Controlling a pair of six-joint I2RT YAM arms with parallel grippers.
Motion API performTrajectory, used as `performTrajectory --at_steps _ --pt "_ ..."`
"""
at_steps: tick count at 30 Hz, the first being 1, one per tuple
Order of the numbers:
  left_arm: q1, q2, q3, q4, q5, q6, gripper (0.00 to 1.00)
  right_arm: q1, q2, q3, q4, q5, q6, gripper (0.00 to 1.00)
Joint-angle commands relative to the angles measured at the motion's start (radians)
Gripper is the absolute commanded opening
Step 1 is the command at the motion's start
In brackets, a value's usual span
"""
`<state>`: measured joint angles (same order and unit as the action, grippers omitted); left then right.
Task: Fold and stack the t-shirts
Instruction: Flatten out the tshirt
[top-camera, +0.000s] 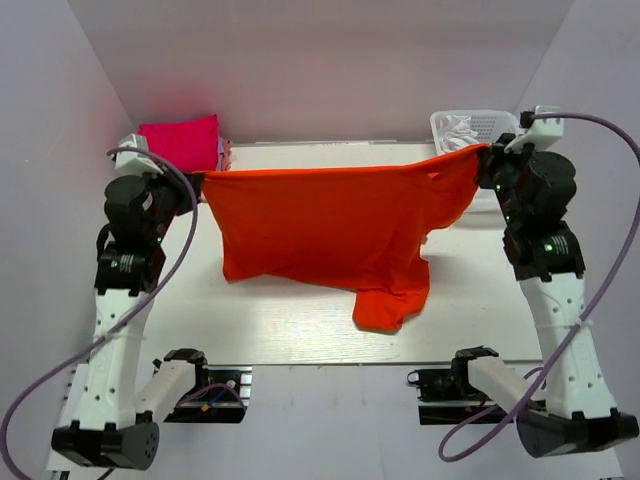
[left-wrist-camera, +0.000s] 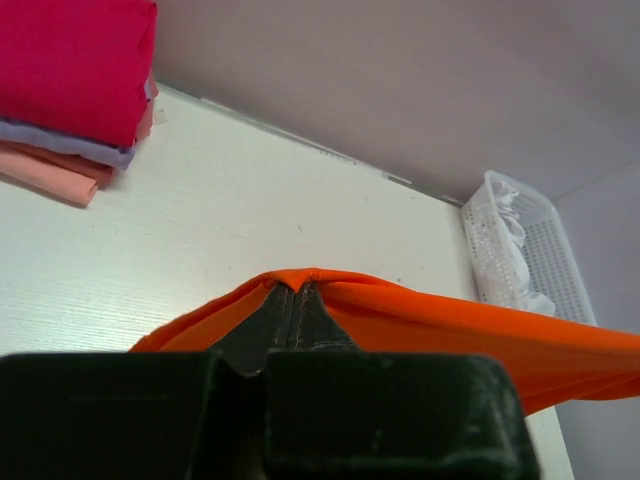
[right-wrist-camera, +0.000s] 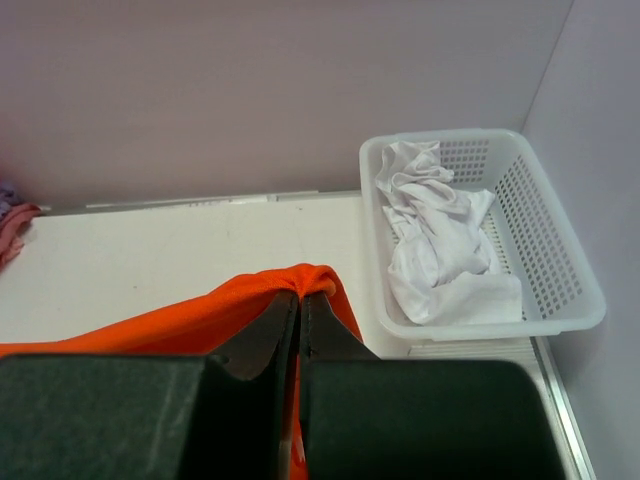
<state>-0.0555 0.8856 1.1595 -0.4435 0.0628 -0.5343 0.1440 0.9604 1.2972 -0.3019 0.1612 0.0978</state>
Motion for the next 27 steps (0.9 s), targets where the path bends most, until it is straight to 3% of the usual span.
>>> performTrajectory --at_steps 1,10,27 --pt "0.002 0.044 -0.014 0.092 -0.057 -0.003 0.00 -0.007 0.056 0.007 0.106 0.035 -0.017 0.00" --pt "0.002 0.219 -0.014 0.226 -0.066 0.008 0.00 -0.011 0.195 0.049 0.165 0.072 -0.049 0.00" --pt "0.002 0.644 0.218 0.354 -0.075 0.065 0.00 -0.026 0.531 0.221 0.122 0.021 -0.093 0.00"
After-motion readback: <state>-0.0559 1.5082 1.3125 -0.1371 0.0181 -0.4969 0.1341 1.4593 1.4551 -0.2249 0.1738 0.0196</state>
